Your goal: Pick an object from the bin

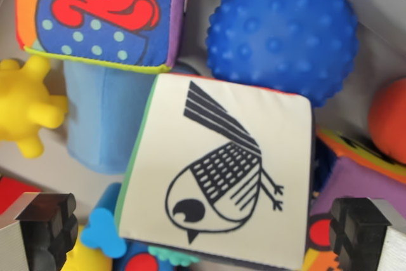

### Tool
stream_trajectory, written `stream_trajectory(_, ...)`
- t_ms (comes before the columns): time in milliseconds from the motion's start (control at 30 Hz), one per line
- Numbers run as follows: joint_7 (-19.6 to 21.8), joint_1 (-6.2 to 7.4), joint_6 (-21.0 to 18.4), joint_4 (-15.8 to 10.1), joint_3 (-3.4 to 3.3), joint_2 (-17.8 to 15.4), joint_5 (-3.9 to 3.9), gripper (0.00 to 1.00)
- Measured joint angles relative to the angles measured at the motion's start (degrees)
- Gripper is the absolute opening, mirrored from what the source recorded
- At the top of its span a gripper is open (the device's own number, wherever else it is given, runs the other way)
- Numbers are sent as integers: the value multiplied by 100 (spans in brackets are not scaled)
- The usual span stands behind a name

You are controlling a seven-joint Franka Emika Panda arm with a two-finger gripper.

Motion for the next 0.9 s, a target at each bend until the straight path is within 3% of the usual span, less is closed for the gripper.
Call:
stream_trajectory(467,28,43,462,-35,-57,427,-55,100)
stream_trajectory(833,34,65,605,-35,-88,566,-66,100)
stream_trajectory(867,34,67,610,-35,-89,570,-66,0)
stream_trajectory(900,35,69,612,-35,-90,571,-66,0)
